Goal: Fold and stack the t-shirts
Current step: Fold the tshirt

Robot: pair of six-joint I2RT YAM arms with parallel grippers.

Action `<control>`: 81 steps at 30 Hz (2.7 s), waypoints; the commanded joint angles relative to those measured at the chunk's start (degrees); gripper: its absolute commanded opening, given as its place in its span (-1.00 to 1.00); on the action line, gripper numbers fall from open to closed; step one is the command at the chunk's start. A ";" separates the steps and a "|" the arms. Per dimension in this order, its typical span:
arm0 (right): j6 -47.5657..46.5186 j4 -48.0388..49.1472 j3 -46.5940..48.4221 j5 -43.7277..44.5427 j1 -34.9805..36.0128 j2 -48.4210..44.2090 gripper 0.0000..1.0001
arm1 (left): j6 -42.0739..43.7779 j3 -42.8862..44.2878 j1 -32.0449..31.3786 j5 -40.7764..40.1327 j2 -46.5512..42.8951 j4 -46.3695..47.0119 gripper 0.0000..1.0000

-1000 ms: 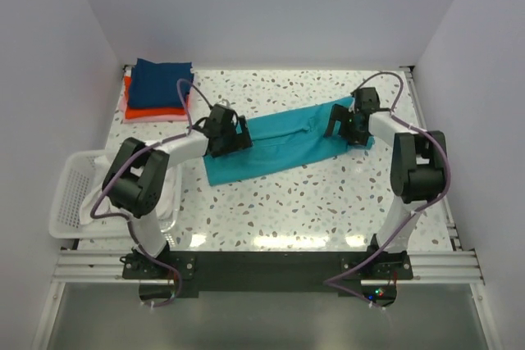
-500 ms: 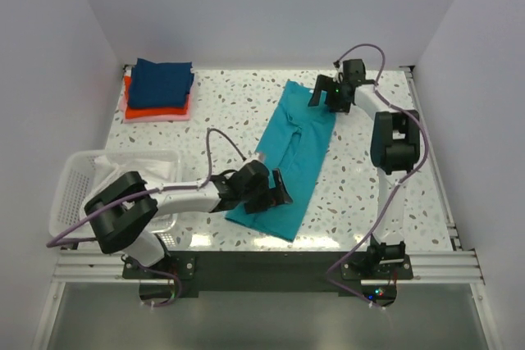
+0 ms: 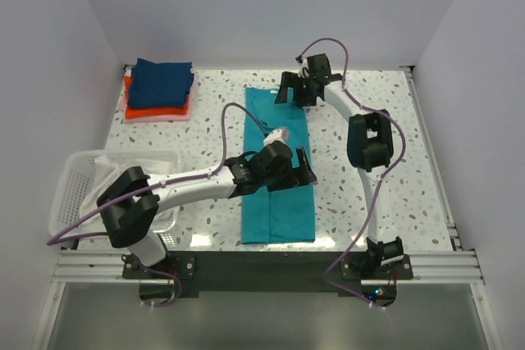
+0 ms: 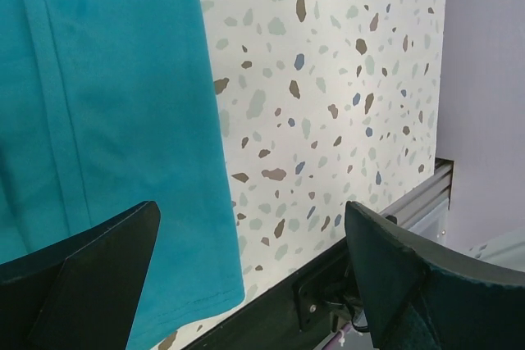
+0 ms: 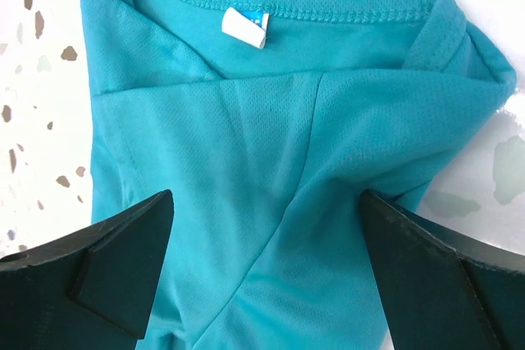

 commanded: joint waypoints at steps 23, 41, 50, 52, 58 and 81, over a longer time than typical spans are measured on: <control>9.48 3.50 -64.65 14.91 -0.59 -67.50 0.98 | 1.71 -25.91 -0.32 -7.19 -32.43 -20.59 0.96; 12.12 1.48 -80.67 13.42 -0.59 -79.31 0.98 | 0.57 -37.08 -1.55 6.27 -30.59 -8.53 0.15; 12.47 -2.38 -81.37 16.23 -0.50 -80.01 0.98 | 0.04 -37.17 -2.96 6.88 -27.95 -9.15 -0.24; 12.48 -3.09 -81.64 16.15 -0.50 -80.36 0.98 | -0.30 -37.17 -3.22 6.97 -27.25 -9.32 -0.36; 12.47 -3.62 -83.22 13.52 0.55 -82.03 0.98 | -1.01 -37.44 -3.49 6.62 -26.72 -9.59 -0.66; 35.94 -11.35 -92.62 22.12 38.16 -85.03 0.61 | -3.03 -35.68 -3.84 6.44 -25.40 -11.78 -1.00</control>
